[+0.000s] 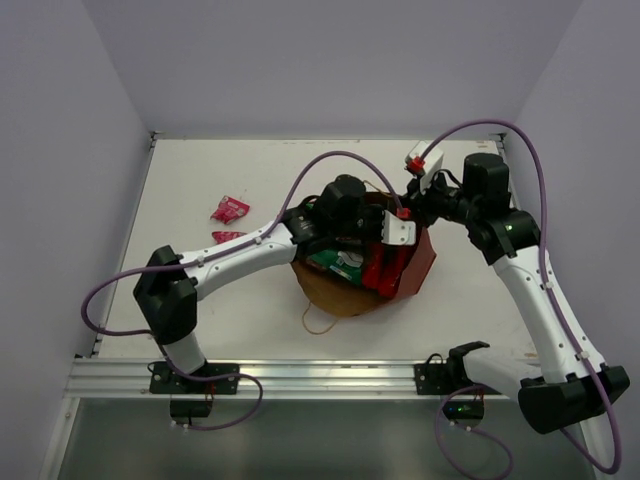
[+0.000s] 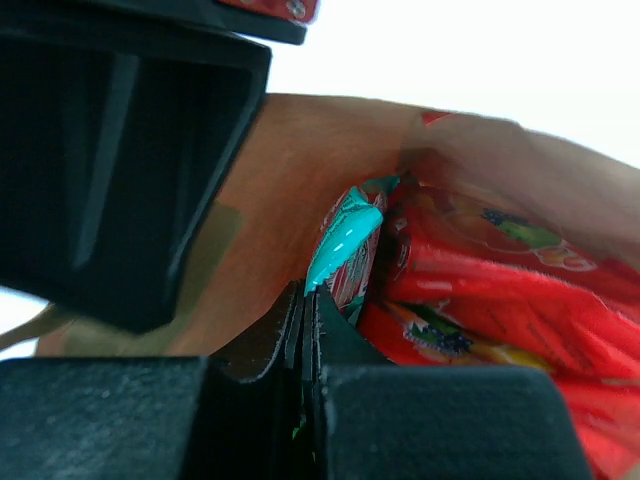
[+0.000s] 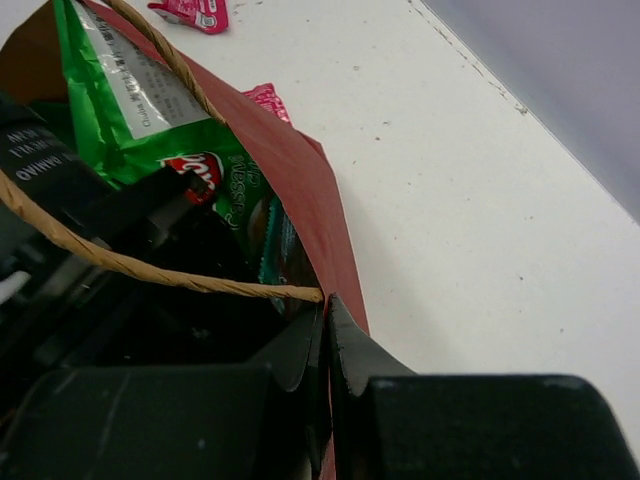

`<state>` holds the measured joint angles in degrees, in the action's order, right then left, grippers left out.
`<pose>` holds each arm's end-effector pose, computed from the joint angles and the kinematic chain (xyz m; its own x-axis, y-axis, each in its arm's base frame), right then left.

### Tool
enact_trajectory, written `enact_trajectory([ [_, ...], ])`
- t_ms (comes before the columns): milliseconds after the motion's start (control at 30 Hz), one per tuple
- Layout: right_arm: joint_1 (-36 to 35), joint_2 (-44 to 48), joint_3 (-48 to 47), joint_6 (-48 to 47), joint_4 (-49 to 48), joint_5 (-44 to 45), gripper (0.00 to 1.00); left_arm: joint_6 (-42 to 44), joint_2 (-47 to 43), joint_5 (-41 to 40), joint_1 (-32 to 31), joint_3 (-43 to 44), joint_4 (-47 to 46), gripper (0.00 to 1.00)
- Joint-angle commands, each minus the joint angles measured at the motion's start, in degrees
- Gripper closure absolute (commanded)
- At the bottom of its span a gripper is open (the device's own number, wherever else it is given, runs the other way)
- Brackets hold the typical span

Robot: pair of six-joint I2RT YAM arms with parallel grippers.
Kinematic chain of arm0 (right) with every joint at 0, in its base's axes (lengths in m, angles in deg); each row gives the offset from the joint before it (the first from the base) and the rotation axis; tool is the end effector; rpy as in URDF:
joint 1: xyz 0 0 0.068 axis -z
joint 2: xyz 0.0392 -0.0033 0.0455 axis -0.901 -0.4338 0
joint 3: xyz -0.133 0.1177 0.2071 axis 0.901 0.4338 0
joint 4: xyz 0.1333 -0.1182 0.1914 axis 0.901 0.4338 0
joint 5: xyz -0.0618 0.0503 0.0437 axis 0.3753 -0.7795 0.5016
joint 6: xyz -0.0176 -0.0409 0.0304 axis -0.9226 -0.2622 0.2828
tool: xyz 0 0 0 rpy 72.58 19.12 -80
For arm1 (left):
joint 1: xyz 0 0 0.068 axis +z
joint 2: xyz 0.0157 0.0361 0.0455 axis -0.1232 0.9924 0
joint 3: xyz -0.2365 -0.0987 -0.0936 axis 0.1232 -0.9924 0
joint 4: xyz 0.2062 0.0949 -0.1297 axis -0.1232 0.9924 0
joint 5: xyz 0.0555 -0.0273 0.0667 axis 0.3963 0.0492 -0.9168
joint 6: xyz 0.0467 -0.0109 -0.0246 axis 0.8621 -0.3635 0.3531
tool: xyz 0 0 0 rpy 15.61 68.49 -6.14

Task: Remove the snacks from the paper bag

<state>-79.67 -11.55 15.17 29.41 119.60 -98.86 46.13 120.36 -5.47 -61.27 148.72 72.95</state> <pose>0.2158 0.0767 0.3997 -0.1542 -0.3869 -0.9091 -0.7529 0.6419 -0.1455 0.2322 -0.3451 0.3240 0.4651 0.3859 -0.7968 0.8632 0.0020 0.5048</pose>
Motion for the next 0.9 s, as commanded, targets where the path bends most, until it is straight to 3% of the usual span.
enact_trajectory([
  [0, 0.00, 2.58, -0.59, 0.90, -7.14, 0.70, 1.00, -1.93, -7.39, -1.10, -0.03, -0.18, -3.74, 1.00],
  [267, 0.00, 2.58, 0.46, 1.26, -7.49, 2.11, 1.00, -3.51, -10.38, -2.42, -0.03, -2.47, -3.66, 0.98],
  [367, 0.00, 2.58, 0.81, 1.26, -7.58, 2.19, 1.00, -4.39, -10.12, -1.98, -0.03, -4.66, -2.95, 0.90],
  [400, 0.00, 2.58, 0.90, 1.26, -7.67, 2.28, 1.00, -4.65, -10.12, -1.72, -0.03, -5.19, -2.95, 0.79],
  [533, 0.00, 2.40, 0.90, 1.34, -7.76, 2.28, 1.00, -6.32, -10.29, -0.67, -0.03, -4.94, -3.39, 0.61],
  [867, 0.00, 2.66, 0.73, 1.34, -7.41, 2.54, 1.00, -2.81, -6.43, 1.97, -0.47, 3.50, 3.18, 0.38],
])
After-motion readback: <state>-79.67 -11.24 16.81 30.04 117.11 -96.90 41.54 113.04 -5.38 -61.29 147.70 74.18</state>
